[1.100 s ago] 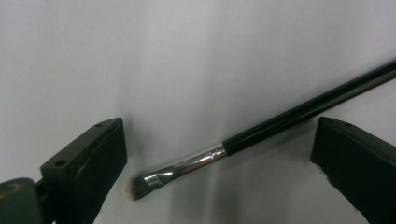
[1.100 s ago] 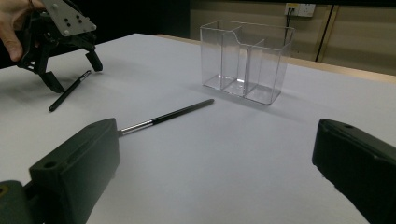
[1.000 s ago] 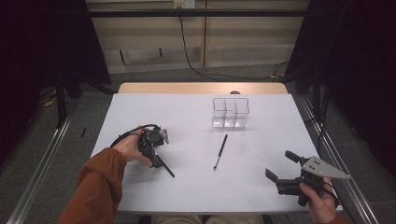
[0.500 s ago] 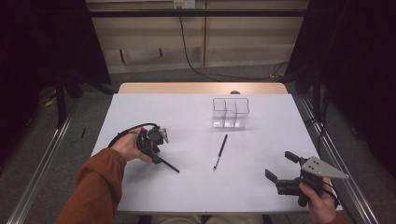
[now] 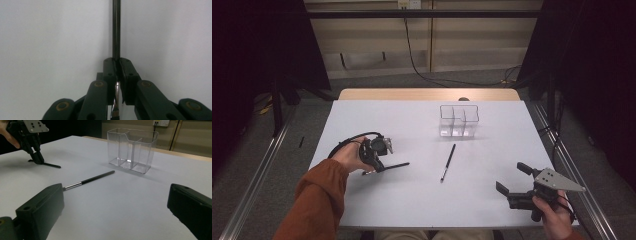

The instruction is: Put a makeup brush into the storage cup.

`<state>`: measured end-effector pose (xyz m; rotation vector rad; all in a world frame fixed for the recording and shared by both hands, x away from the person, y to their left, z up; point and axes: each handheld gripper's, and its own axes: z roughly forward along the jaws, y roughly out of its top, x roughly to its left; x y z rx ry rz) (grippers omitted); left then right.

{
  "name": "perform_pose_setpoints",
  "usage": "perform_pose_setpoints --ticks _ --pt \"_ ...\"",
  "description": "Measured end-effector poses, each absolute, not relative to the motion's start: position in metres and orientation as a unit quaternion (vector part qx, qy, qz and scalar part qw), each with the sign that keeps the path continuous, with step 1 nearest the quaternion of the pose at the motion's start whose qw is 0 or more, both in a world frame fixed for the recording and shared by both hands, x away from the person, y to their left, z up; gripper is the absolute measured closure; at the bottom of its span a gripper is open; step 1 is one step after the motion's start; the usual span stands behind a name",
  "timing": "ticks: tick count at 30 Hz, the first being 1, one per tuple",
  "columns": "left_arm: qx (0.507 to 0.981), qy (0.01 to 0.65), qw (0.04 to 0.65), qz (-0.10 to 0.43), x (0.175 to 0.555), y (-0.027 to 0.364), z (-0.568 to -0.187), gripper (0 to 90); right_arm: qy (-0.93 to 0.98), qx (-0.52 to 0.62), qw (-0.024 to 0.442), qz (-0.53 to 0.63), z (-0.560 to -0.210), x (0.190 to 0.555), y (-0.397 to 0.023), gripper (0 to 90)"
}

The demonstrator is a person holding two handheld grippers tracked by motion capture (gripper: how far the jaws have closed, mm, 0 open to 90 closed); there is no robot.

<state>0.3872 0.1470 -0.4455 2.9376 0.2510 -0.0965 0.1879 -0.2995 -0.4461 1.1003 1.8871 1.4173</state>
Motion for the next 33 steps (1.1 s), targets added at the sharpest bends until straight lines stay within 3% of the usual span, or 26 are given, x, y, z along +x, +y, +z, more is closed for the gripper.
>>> perform_pose_setpoints --ticks 16,33 --pt "0.983 0.135 0.117 -0.042 0.389 0.154 -0.445 84.2 0.697 0.411 0.264 0.525 -0.446 0.188 -0.3 0.5" --pt "0.958 0.199 0.197 -0.052 0.39 0.169 -0.439 84.2 0.697 0.411 0.264 0.526 -0.446 0.188 -0.301 0.5"
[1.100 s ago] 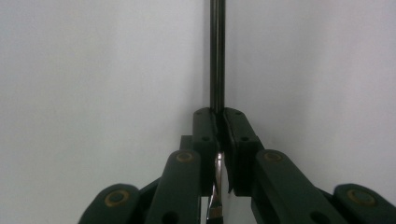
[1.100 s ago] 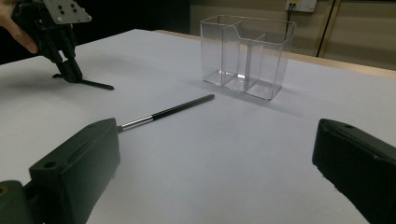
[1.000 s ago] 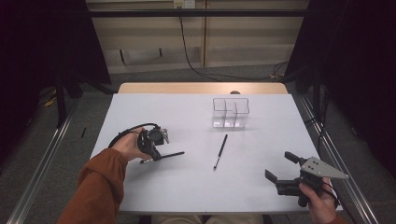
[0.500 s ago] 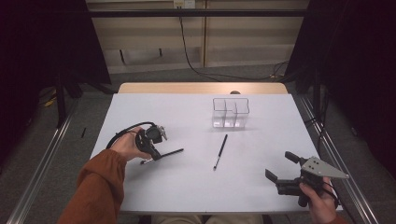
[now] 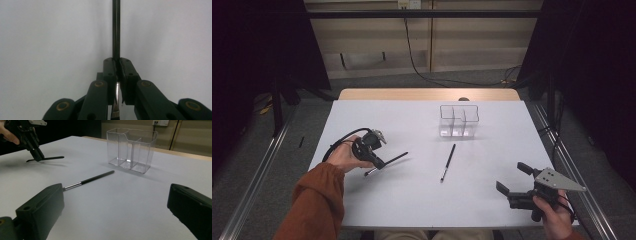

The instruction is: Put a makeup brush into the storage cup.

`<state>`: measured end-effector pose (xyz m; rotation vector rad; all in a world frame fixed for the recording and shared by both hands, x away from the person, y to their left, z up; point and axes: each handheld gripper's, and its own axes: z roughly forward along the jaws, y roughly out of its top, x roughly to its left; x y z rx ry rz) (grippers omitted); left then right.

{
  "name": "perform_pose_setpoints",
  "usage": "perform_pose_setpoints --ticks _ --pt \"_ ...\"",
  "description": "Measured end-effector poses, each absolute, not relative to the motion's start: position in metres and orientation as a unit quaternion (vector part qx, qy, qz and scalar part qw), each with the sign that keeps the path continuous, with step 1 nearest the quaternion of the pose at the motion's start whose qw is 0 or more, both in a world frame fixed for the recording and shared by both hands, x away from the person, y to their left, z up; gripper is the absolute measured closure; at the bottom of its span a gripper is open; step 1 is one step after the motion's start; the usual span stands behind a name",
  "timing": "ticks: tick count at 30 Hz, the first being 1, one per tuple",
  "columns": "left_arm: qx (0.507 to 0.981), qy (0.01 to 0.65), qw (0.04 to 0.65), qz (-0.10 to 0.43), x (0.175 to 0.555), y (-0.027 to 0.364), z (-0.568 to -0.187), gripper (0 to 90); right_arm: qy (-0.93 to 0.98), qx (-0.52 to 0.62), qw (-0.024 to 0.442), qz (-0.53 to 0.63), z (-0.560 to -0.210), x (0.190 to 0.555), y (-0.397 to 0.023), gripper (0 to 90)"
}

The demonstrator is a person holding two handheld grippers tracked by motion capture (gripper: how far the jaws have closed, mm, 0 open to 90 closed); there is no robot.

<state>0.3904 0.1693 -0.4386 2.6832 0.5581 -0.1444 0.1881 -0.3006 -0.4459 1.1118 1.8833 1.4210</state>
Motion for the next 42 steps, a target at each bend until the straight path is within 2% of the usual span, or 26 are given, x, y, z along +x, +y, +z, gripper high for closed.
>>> perform_pose_setpoints --ticks 5,11,26,38,42 --pt "0.945 0.214 0.245 -0.045 0.389 0.177 -0.431 84.2 0.695 0.413 0.264 0.526 -0.446 0.188 -0.301 0.5" --pt "0.919 0.25 0.303 -0.008 0.384 0.183 -0.423 84.2 0.695 0.411 0.264 0.527 -0.446 0.188 -0.301 0.5" --pt "0.876 0.306 0.372 0.018 0.374 0.2 -0.417 84.1 0.695 0.41 0.264 0.528 -0.446 0.188 -0.3 0.4" --pt "0.855 0.3 0.422 0.015 0.359 0.195 -0.414 84.1 0.692 0.407 0.265 0.535 -0.444 0.188 -0.3 0.3" --pt "0.845 0.298 0.444 0.029 0.352 0.193 -0.412 84.1 0.688 0.407 0.266 0.538 -0.444 0.187 -0.3 0.3"
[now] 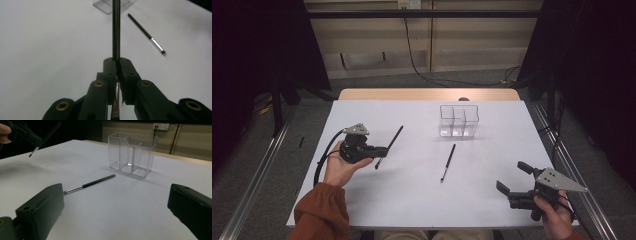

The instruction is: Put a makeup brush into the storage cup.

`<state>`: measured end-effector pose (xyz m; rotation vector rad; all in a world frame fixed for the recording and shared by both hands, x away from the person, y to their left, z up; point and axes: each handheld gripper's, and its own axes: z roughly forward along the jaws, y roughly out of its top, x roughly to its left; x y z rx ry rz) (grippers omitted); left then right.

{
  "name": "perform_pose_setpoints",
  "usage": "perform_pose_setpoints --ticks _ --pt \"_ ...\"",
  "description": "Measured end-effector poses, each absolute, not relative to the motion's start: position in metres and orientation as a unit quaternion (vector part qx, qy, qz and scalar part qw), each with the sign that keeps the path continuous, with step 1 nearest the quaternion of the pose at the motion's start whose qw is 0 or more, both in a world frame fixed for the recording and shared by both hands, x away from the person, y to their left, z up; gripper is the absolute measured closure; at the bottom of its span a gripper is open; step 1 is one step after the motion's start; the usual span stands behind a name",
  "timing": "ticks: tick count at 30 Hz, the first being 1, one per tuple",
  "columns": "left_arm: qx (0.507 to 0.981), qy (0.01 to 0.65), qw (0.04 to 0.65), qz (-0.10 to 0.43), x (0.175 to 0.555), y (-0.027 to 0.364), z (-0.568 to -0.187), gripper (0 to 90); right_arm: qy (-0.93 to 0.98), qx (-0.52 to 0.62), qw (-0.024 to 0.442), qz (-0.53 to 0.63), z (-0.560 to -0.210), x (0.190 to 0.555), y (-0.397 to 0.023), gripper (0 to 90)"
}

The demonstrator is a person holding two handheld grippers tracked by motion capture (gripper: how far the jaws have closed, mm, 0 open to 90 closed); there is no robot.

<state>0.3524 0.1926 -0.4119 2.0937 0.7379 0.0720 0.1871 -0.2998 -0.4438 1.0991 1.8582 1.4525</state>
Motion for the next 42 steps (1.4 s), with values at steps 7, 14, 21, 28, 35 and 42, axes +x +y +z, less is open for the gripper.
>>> perform_pose_setpoints --ticks 7,14,21,28,35,42 --pt "0.834 0.299 0.462 0.036 0.339 0.196 -0.409 84.1 0.687 0.409 0.267 0.538 -0.444 0.187 -0.3 0.3" --pt "0.831 0.286 0.475 0.043 0.322 0.194 -0.407 84.1 0.689 0.406 0.27 0.537 -0.443 0.188 -0.3 0.3" --pt "0.833 0.27 0.481 0.042 0.306 0.189 -0.405 84.1 0.689 0.402 0.27 0.539 -0.443 0.188 -0.3 0.3" --pt "0.834 0.255 0.489 0.021 0.298 0.182 -0.409 84.1 0.69 0.398 0.27 0.541 -0.443 0.188 -0.299 0.1" --pt "0.843 0.235 0.483 0.012 0.291 0.168 -0.409 84.2 0.686 0.401 0.271 0.544 -0.442 0.188 -0.302 0.1" --pt "0.853 0.218 0.474 -0.003 0.284 0.15 -0.406 84.1 0.689 0.394 0.268 0.547 -0.441 0.188 -0.3 0.1"
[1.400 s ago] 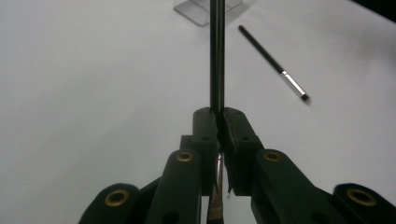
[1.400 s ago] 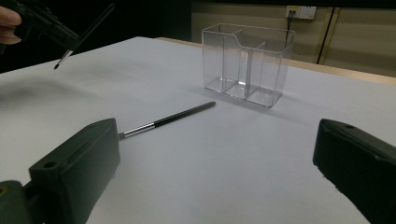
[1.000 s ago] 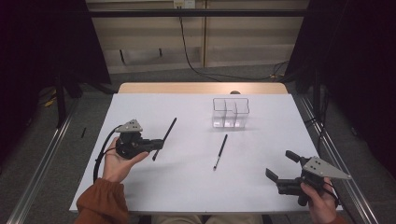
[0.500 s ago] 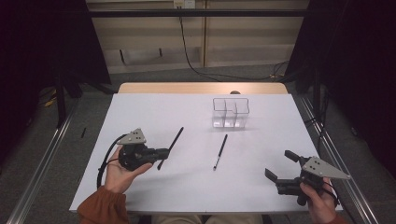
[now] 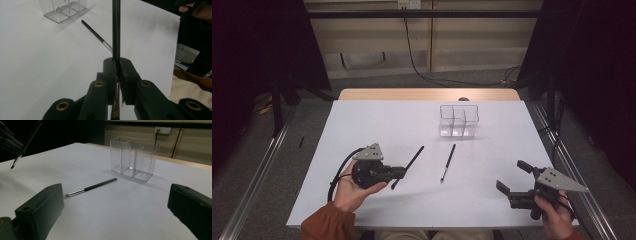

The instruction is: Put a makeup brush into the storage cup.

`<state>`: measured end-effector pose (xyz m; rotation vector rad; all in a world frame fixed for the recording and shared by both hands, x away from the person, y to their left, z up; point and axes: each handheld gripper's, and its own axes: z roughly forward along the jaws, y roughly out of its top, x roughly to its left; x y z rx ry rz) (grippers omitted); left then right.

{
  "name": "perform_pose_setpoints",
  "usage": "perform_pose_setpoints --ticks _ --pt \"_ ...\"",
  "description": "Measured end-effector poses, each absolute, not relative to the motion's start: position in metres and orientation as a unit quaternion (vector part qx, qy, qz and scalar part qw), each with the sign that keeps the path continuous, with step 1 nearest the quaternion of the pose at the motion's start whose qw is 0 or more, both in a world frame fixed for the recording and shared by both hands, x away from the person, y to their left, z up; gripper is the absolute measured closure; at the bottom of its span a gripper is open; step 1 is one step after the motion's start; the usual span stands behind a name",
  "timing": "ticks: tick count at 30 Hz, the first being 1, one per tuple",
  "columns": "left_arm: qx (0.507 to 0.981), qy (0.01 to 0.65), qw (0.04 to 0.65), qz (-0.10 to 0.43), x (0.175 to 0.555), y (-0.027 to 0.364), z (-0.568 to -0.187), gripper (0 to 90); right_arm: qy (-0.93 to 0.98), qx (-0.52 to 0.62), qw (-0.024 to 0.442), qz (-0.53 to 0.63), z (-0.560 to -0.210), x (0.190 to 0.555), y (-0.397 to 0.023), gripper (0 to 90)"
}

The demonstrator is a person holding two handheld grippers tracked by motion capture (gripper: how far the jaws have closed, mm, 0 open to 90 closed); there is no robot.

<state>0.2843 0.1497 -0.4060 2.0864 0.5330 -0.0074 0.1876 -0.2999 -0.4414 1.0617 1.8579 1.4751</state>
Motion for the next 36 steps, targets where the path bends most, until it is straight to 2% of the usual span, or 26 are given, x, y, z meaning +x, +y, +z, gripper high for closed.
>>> perform_pose_setpoints --ticks 21,24,28,36 --pt "0.875 0.159 0.456 -0.039 0.269 0.117 -0.403 84.1 0.706 0.345 0.242 0.568 -0.431 0.192 -0.275 0.0" --pt "0.878 0.151 0.451 -0.042 0.268 0.112 -0.403 84.1 0.721 0.341 0.22 0.561 -0.429 0.194 -0.272 0.0" --pt "0.883 0.146 0.444 -0.045 0.268 0.107 -0.403 84.1 0.726 0.329 0.22 0.563 -0.428 0.196 -0.267 0.0" --pt "0.893 0.127 0.428 -0.049 0.26 0.1 -0.4 84.1 0.732 0.318 0.185 0.573 -0.428 0.203 -0.251 0.0"
